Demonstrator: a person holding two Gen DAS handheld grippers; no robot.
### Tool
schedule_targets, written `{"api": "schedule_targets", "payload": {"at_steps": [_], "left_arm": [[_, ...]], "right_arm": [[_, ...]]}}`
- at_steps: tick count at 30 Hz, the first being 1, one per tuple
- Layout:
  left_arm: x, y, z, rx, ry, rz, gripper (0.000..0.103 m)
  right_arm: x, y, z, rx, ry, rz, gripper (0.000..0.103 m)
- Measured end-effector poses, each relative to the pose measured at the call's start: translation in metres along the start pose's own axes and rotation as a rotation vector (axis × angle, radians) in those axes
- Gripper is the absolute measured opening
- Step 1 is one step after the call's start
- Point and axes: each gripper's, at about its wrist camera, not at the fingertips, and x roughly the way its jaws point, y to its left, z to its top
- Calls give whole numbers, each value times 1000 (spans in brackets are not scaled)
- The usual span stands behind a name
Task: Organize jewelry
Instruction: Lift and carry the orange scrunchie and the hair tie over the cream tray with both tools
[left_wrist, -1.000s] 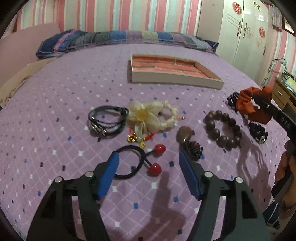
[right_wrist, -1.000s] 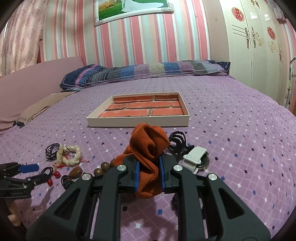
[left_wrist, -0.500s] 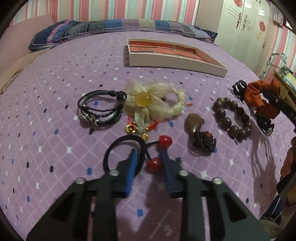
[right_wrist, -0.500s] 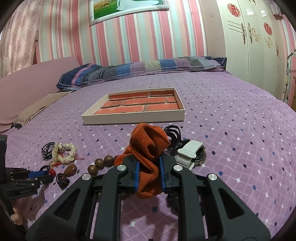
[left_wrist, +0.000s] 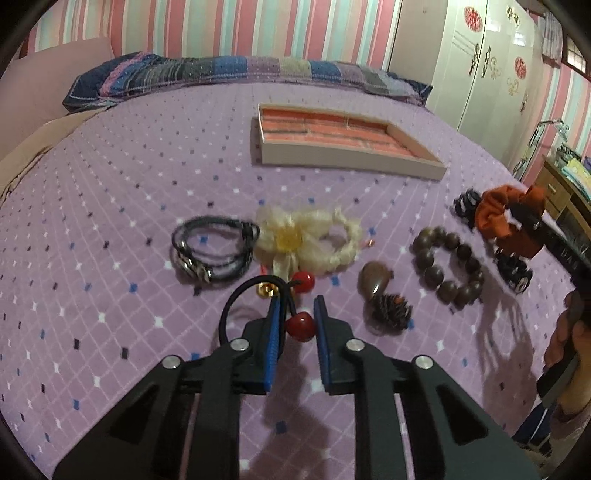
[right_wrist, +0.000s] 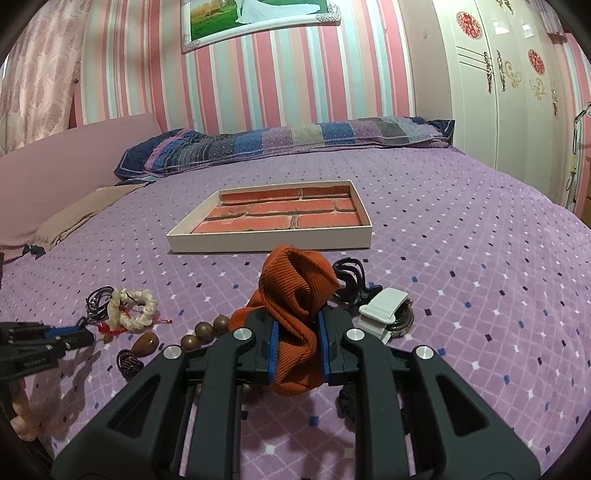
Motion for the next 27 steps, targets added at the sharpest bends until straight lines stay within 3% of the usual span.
{"api": "schedule_targets", "payload": {"at_steps": [6,12,21,27], "left_arm": [[-21,-6,27,4,-72,-12,19],[-23,-14,76,6,-145,-19,19],[32,-14,178,-15,-188,8,19],[92,-18,244,-29,-190,56,19]], "right_arm": [[3,5,15,-16,-20,10,17],[17,9,47,-23,-47,23,17],[79,8,111,-34,-65,12,17],[150,-6,153,-38,-35,-37,17]]}}
